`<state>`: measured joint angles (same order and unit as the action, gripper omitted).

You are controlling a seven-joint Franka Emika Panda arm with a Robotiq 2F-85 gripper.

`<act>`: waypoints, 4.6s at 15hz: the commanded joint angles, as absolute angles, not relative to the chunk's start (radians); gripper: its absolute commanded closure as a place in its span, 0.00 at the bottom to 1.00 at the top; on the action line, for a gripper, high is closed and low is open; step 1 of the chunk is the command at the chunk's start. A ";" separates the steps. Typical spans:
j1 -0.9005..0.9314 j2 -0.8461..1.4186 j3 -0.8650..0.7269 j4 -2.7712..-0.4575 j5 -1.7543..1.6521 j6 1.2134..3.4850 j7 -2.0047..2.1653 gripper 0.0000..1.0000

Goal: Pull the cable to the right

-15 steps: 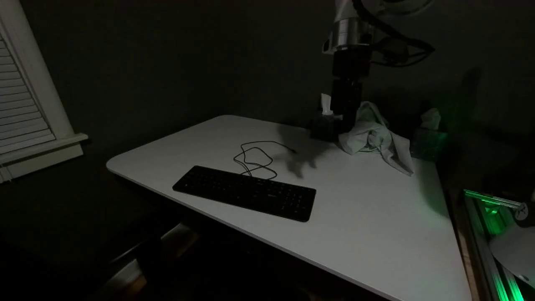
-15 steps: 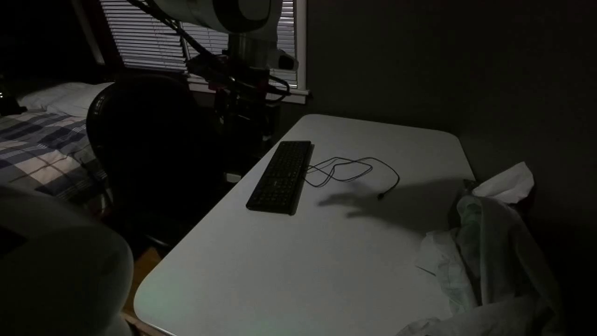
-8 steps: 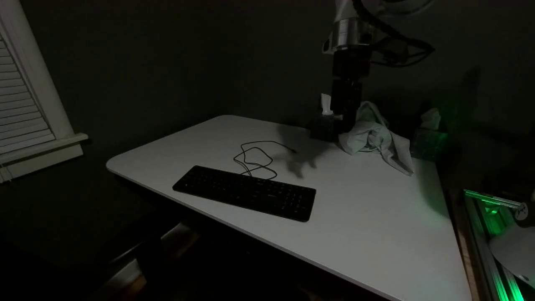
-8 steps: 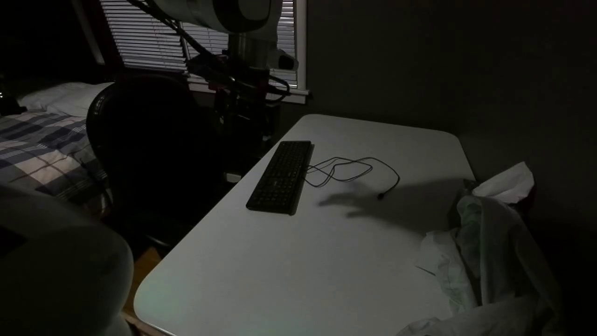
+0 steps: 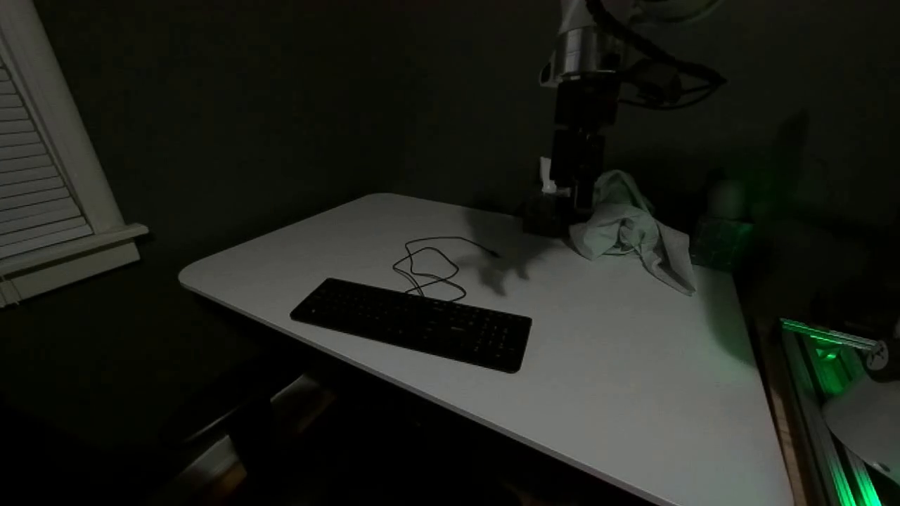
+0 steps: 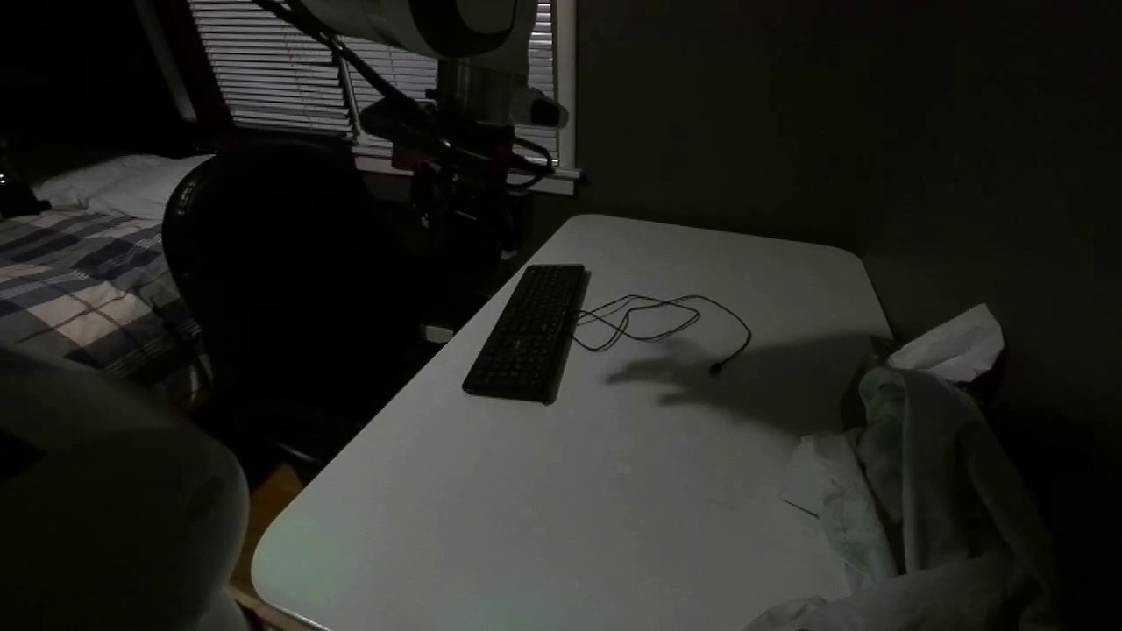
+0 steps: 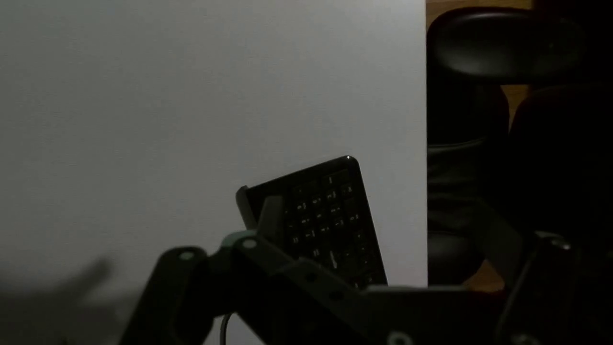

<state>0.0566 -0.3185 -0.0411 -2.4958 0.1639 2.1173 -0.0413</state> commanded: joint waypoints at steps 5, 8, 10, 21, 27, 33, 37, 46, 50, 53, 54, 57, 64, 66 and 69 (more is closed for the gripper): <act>-0.067 -0.047 -0.116 -2.258 0.058 2.164 -0.142 0.00; -0.103 0.061 -0.139 -2.173 0.013 2.196 -0.220 0.00; -0.123 0.148 -0.143 -2.112 0.043 2.233 -0.298 0.00; -0.317 0.600 -0.059 -1.717 0.266 2.414 -0.401 0.00; -0.337 0.639 -0.049 -1.673 0.219 2.412 -0.377 0.00; -0.324 0.668 -0.055 -1.649 0.210 2.437 -0.347 0.00; -0.298 0.737 -0.068 -1.618 0.172 2.468 -0.292 0.00; -0.291 0.863 -0.104 -1.536 0.107 2.572 -0.146 0.00; -0.304 0.893 -0.099 -1.502 0.116 2.553 -0.128 0.22; -0.306 0.906 -0.097 -1.488 0.117 2.541 -0.116 0.36; -0.302 0.908 -0.101 -1.485 0.116 2.534 -0.105 0.42; -0.297 0.906 -0.106 -1.487 0.116 2.504 -0.079 0.49; -0.289 0.890 -0.108 -1.483 0.118 2.397 -0.042 0.84; -0.287 0.888 -0.108 -1.480 0.119 2.365 -0.032 0.81; -0.284 0.888 -0.107 -1.471 0.121 2.327 -0.021 0.96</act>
<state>-0.2946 0.8835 -0.1035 -1.4761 0.1263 2.3818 -0.0536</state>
